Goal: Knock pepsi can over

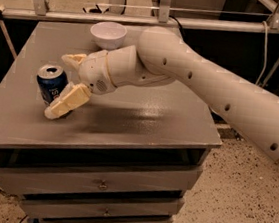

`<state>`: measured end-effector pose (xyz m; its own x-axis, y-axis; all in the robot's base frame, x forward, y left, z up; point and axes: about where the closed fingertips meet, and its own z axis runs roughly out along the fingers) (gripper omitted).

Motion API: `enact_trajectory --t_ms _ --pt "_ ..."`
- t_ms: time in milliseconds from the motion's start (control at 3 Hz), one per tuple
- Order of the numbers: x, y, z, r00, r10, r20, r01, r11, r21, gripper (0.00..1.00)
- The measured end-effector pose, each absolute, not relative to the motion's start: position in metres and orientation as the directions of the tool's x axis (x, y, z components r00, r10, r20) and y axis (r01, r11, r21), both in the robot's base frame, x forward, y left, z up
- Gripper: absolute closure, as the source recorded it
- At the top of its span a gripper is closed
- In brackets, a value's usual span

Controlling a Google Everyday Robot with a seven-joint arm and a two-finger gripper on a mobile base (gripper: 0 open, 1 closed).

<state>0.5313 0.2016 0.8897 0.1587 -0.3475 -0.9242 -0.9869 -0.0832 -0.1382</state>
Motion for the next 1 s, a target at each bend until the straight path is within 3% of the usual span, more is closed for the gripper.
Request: enact_trajectory --t_ms 333,1000 --pt "0.529 0.21 0.882 0.144 -0.328 -0.934 -0.988 -0.099 -0.117 0.17" --pt "0.528 0.214 0.871 0.124 -0.293 -0.948 -0.989 -0.11 -0.095 0.64"
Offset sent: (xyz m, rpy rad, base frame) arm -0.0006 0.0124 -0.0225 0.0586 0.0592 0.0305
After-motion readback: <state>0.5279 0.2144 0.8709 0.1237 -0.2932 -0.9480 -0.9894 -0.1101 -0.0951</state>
